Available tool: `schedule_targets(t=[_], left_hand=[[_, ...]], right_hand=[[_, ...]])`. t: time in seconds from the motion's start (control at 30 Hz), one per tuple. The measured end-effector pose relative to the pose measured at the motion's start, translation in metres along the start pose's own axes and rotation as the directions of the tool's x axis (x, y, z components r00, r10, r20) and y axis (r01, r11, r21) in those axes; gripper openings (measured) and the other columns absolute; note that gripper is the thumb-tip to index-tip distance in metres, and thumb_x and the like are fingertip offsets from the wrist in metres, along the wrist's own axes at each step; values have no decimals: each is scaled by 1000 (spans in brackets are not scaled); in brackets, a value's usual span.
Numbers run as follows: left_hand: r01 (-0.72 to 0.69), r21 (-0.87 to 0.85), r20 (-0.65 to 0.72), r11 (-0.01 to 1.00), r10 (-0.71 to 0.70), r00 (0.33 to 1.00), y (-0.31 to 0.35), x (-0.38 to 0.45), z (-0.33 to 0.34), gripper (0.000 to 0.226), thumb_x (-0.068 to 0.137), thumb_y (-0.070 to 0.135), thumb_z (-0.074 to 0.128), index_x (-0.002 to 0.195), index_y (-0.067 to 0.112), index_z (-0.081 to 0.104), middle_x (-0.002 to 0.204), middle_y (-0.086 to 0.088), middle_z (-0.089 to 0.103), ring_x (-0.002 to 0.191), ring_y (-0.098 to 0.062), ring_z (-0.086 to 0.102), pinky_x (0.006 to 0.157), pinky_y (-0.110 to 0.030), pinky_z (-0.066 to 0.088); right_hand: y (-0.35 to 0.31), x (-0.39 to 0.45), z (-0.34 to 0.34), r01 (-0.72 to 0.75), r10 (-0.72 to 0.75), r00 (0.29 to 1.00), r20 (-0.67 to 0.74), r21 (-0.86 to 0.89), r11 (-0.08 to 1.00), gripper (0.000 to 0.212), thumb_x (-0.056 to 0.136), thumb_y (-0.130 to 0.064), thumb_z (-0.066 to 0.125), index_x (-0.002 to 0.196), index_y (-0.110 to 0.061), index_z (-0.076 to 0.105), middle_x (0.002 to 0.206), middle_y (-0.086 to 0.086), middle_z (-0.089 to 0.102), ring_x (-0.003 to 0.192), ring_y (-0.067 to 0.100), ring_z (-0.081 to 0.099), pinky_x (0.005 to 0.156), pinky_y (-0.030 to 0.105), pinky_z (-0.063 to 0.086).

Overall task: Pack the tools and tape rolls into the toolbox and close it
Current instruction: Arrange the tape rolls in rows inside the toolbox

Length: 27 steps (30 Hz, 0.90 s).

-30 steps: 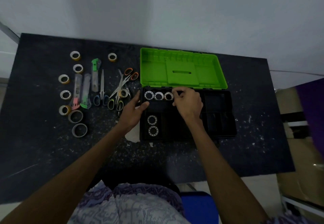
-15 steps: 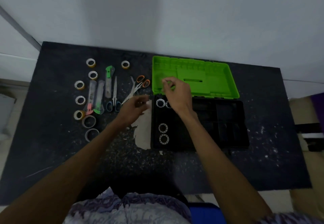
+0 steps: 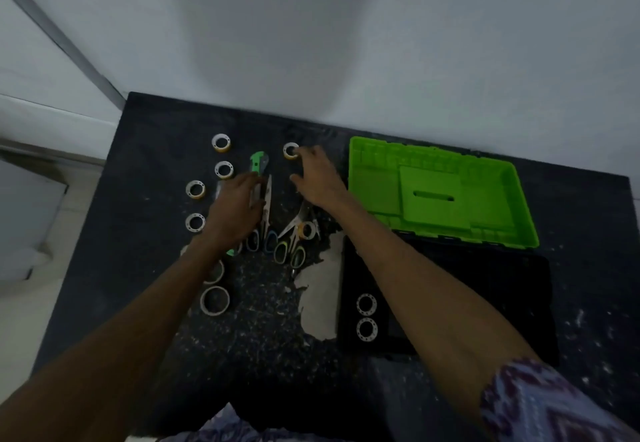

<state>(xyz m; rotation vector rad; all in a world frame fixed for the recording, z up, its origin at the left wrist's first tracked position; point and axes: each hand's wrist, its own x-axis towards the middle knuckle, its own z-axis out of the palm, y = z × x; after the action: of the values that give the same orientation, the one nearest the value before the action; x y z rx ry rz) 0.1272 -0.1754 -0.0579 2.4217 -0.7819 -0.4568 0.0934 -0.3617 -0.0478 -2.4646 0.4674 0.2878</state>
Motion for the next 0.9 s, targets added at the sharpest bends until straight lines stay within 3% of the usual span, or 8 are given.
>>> schedule_targets(t=[0.17, 0.27, 0.33, 0.43, 0.53, 0.63, 0.77, 0.9], left_hand=[[21, 60, 26, 998, -23, 999, -1, 14, 5, 67, 80, 7, 67, 142, 6, 42, 151, -20, 36, 137, -35, 36, 113, -46, 30], [13, 45, 4, 999, -13, 1000, -8, 18, 12, 78, 76, 7, 68, 147, 9, 34, 151, -18, 35, 139, -33, 34, 113, -50, 31], [15, 27, -13, 1000, -14, 1000, -11, 18, 14, 81, 77, 6, 68, 149, 10, 31, 153, -16, 33, 140, -31, 32, 116, -42, 26], [12, -7, -36, 1000, -13, 999, -13, 14, 19, 80, 81, 6, 63, 151, 12, 26, 155, -15, 29, 143, -29, 28, 119, -38, 23], [15, -40, -83, 999, -18, 996, -6, 2, 26, 70, 87, 11, 55, 150, 11, 27, 156, -14, 27, 144, -28, 25, 119, -39, 22], [4, -212, -102, 977, -26, 994, 18, -18, 38, 60, 92, 13, 55, 148, 12, 32, 154, -10, 32, 142, -23, 29, 117, -40, 28], [-51, -415, -64, 908, 26, 998, 74, -52, 56, 53, 99, 24, 50, 148, 21, 31, 150, 0, 40, 134, -16, 41, 107, -36, 40], [137, -594, 104, 793, -94, 990, 117, -84, 88, 62, 95, 35, 55, 150, 24, 29, 149, 4, 41, 131, -11, 45, 107, -34, 42]], right_hand=[[-9, 38, 19, -38, 35, 997, -72, -32, 999, 64, 93, -14, 63, 149, -12, 32, 146, 19, 29, 128, 37, 43, 101, 45, 44], [-7, 52, 25, 3, -12, 995, -104, -91, 996, 58, 93, -8, 60, 147, -11, 39, 140, 18, 37, 129, 35, 37, 100, 46, 45], [-6, 56, 30, 31, -43, 990, -135, -88, 996, 46, 93, -4, 58, 138, -9, 50, 133, 17, 44, 125, 34, 39, 98, 47, 45], [-9, 49, 38, 45, -45, 988, -150, -5, 999, 38, 91, -6, 63, 129, -6, 58, 128, 16, 51, 121, 33, 45, 99, 43, 44], [-17, 26, 42, 43, -1, 979, -202, 203, 978, 40, 88, -11, 69, 126, -5, 60, 123, 17, 57, 117, 33, 52, 101, 37, 41], [-17, -13, 32, 68, 50, 960, -275, 407, 911, 36, 89, -17, 71, 122, -7, 64, 118, 13, 59, 110, 25, 57, 97, 29, 43], [9, -81, 4, 105, 112, 910, -400, 480, 871, 32, 91, -23, 70, 122, -15, 65, 117, 7, 58, 107, 16, 55, 93, 28, 46], [48, -144, -22, 68, 216, 847, -486, 501, 863, 35, 85, -25, 74, 119, -19, 68, 113, 1, 64, 105, 14, 59, 88, 29, 49]])
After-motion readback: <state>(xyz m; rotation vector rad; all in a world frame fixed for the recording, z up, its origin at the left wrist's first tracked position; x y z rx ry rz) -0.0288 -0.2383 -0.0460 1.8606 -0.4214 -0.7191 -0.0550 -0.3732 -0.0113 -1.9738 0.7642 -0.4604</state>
